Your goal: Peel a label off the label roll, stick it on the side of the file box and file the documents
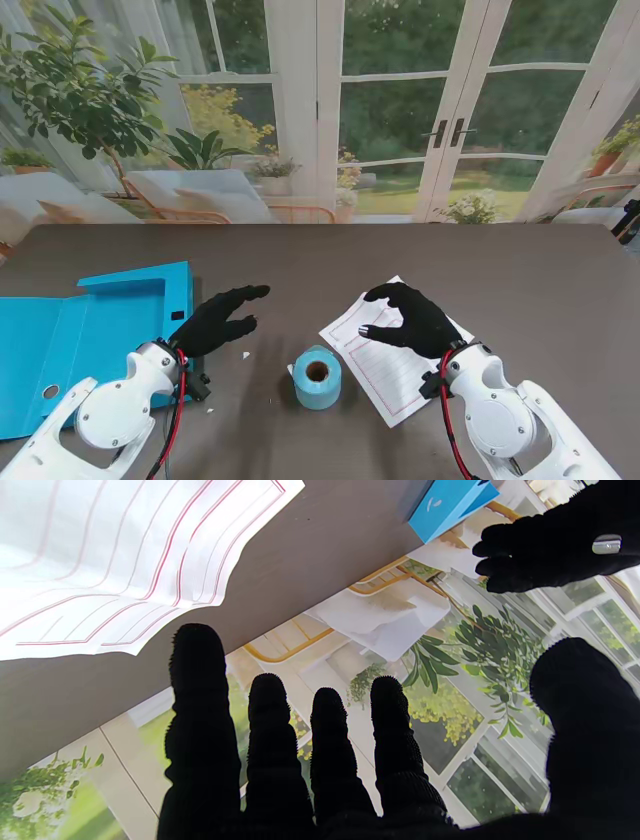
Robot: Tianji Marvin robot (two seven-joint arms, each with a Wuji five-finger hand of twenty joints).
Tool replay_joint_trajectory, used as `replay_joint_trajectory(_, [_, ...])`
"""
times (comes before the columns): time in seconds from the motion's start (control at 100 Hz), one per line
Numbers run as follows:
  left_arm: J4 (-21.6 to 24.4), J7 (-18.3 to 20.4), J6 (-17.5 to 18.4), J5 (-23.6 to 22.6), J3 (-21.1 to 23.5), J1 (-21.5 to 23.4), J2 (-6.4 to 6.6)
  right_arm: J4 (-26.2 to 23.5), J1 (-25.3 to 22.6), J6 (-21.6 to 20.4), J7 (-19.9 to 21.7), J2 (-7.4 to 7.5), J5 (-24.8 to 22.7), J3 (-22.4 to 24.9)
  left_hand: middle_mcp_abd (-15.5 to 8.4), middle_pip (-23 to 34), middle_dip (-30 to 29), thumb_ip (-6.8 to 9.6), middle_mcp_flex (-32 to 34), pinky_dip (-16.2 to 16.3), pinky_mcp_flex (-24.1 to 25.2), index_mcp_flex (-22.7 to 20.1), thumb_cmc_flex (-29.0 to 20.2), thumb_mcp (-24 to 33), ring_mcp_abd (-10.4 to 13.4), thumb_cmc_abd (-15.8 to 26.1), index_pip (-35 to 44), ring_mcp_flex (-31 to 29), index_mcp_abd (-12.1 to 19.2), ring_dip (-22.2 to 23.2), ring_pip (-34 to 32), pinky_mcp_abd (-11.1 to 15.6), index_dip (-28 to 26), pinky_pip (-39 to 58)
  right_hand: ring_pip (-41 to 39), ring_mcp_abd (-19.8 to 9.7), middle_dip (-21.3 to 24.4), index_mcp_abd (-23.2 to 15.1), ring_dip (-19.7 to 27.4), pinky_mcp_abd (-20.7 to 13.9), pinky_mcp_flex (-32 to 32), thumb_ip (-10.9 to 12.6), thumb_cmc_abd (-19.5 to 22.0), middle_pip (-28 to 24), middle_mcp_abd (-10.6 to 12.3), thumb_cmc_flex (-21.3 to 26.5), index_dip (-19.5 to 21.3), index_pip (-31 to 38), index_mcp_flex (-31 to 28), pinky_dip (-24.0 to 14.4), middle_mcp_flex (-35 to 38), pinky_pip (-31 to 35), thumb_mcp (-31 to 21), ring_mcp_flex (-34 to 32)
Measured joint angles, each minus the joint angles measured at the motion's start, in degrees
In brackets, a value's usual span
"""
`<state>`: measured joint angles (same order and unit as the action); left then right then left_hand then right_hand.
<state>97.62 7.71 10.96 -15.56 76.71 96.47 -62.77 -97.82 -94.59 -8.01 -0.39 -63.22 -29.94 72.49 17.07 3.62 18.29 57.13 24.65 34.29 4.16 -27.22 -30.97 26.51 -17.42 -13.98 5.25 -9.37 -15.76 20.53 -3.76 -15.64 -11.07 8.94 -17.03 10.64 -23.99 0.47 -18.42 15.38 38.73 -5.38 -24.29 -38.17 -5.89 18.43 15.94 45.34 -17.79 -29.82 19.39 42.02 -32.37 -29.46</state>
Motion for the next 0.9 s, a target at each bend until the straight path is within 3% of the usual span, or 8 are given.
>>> replay_joint_trajectory(0.15, [0.05,-0.07,-0.68,0.24,0.52,0.43,-0.02,0.06,1.12,1.91,-0.62,0.15,-1.31,-2.46,0.16,0.0,0.0,0.0,0.0,0.0,0.0,-0.03,0.0,0.0,-0.04,0.0,0.0,-0.01,-0.29,0.0,0.0,0.0,0.0,0.0,-0.64,0.17,0.0,0.03,0.0,0.0,0.0,0.0,0.01,-1.16,-0.27,0.0,0.0,0.05,-0.03,-0.81,0.77,0.0,0.0,-0.02])
replay_joint_trajectory(0.33, [0.29,-0.29,-1.33,-0.07,0.54,0.83,-0.01,0.44,4.81,3.64,2.82,0.92,-5.88,-5.92,0.18,0.0,0.0,0.0,0.01,0.0,0.0,-0.04,0.0,0.0,-0.12,0.0,-0.04,-0.02,-0.57,0.0,0.0,0.0,0.02,0.0,-2.09,0.17,0.01,0.02,0.0,0.0,0.0,0.0,0.01,-1.02,-0.39,0.0,0.0,0.11,-0.04,-1.27,1.49,1.62,0.0,-0.92])
replay_joint_trajectory(0.49, [0.28,-0.13,-1.71,0.0,0.18,0.56,0.0,1.01,9.15,5.3,3.55,1.45,-8.66,-9.99,0.21,0.0,0.0,0.0,0.03,0.0,0.0,-0.05,0.0,0.0,-0.13,0.0,-0.05,-0.02,-0.58,0.0,0.01,0.0,0.03,0.0,-3.32,0.17,0.01,0.02,-0.14,-0.02,0.01,0.0,0.01,-1.02,-0.4,0.0,0.0,0.16,-0.04,-1.28,1.49,3.99,0.0,-2.35])
replay_joint_trajectory(0.61, [0.28,-0.11,-1.88,0.07,0.07,0.45,0.0,2.38,14.03,8.83,4.58,1.78,-10.18,-15.08,0.29,0.0,0.0,0.0,0.03,0.0,0.0,-0.07,0.0,0.0,-0.14,0.0,-0.05,-0.03,-0.59,0.0,0.01,0.0,0.03,0.0,-3.68,0.17,0.02,0.03,-0.14,-0.15,0.04,0.0,-0.66,-1.29,-0.4,0.0,0.0,0.48,-0.07,-1.28,2.24,4.65,0.0,-2.37])
replay_joint_trajectory(0.75, [0.29,-0.19,-2.43,0.09,-0.07,0.4,-0.02,3.74,17.92,9.54,6.72,1.59,-11.62,-17.69,0.76,0.02,0.0,0.0,0.59,0.0,0.0,-0.08,0.0,0.0,-0.17,0.0,-0.05,-0.06,-0.7,0.0,0.01,0.0,0.04,0.0,-4.86,0.17,0.02,0.03,-0.14,-0.17,0.04,0.0,-0.63,-1.09,-0.4,-0.01,0.15,0.83,-0.09,-1.28,2.95,5.33,0.0,-2.98])
replay_joint_trajectory(0.9, [0.51,-0.26,-2.69,0.23,-0.13,0.46,-0.03,5.98,21.62,10.87,7.16,1.73,-17.71,-21.92,0.77,0.02,0.0,0.0,0.64,0.0,0.0,-0.11,0.0,0.0,-0.19,0.0,-0.05,-0.11,-0.71,0.0,0.01,0.0,0.05,0.0,-5.49,-0.5,0.02,-0.03,-0.37,-0.84,0.05,0.03,-0.65,-2.02,-0.34,-2.69,0.32,1.73,-0.17,-1.01,5.11,7.85,-1.25,-5.34])
